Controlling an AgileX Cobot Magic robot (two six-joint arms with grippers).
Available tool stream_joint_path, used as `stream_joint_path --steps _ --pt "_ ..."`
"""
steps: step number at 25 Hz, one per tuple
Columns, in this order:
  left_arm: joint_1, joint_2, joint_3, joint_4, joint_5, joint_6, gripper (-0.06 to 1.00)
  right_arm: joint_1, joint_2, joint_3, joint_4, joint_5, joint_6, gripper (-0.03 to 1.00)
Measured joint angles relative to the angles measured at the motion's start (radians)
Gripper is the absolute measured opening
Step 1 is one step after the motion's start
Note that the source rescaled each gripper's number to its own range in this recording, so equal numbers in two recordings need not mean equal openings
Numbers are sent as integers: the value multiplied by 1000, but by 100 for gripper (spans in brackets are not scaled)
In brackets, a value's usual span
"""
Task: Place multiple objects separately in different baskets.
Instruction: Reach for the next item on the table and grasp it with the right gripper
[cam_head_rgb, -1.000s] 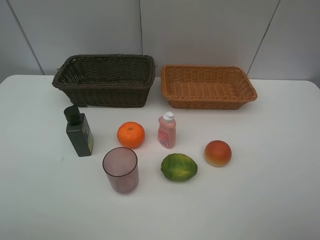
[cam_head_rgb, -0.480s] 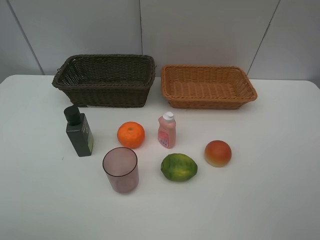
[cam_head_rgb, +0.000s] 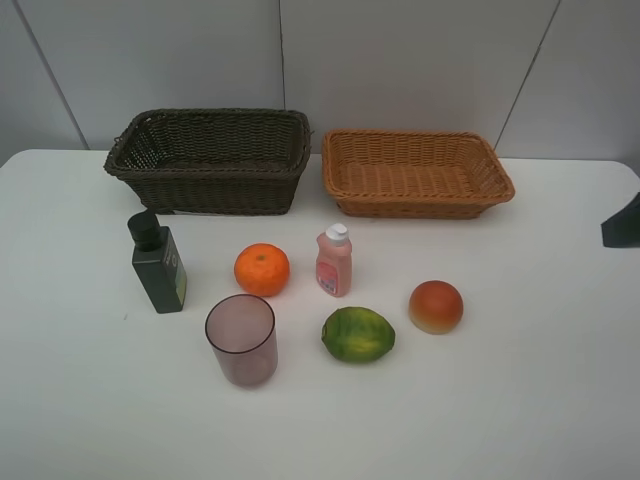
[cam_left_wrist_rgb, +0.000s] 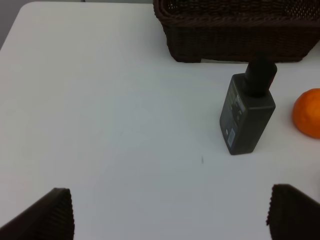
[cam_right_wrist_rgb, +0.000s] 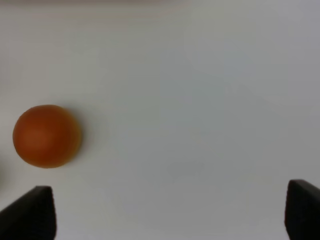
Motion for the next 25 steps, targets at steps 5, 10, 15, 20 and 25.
stream_joint_path --steps 5,10,15,20,25 --pt "0 0 0 0 0 0 100 0 100 -67 0 -7 0 100" --pt "0 0 0 0 0 0 100 0 180 -102 0 -9 0 100" --pt "0 0 0 0 0 0 100 45 228 -102 -3 -9 0 100" --pt "0 0 0 0 0 0 100 113 265 -103 -14 -26 30 100" --pt "0 0 0 0 0 0 100 128 310 -106 -30 -53 40 100"
